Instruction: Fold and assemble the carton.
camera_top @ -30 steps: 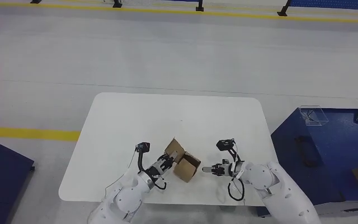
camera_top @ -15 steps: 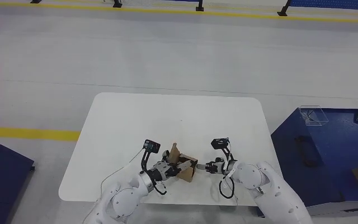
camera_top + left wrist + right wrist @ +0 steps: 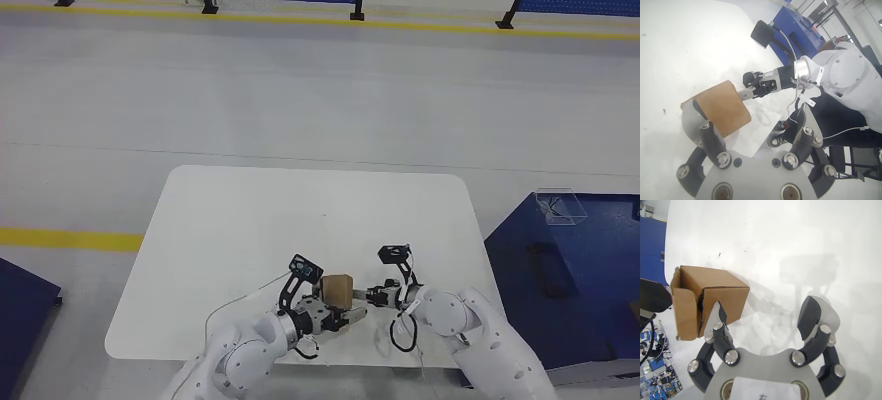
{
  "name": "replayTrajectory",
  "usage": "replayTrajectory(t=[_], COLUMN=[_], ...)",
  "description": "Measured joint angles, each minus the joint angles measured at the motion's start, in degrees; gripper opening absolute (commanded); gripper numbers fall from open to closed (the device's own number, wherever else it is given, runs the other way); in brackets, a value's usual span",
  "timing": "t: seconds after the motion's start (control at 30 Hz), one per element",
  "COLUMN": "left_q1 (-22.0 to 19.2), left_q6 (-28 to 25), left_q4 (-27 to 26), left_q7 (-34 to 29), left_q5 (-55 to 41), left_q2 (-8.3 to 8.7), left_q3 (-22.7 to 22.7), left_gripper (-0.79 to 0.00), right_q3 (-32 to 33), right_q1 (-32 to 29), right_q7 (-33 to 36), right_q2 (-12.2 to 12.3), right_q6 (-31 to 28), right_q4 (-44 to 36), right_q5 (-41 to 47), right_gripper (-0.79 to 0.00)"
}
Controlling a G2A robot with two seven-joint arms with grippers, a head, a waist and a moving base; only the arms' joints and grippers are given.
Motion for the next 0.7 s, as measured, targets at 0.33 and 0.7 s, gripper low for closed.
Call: replayTrajectory(t=[0.33, 0.7], left_q1=[-1.1, -0.2], left_q6=[1.6, 1.7], left_q4=[0.6, -0.1], left_q7=[1.8, 1.6], left_q5=[0.2, -0.2], left_q2=[-0.67, -0.61], left_q3=[1.4, 0.8], left_gripper=[0.0, 0.0], right_q3=[4.9, 9.1], right_q1=[-0.4, -4.3], right_q7=[-0.4, 4.9], right_q2=[0.4, 1.2], right_q6=[-0.7, -7.7], right_q4=[0.5, -4.2], right_q5=[4.4, 12.3], right_gripper=[0.0, 0.0])
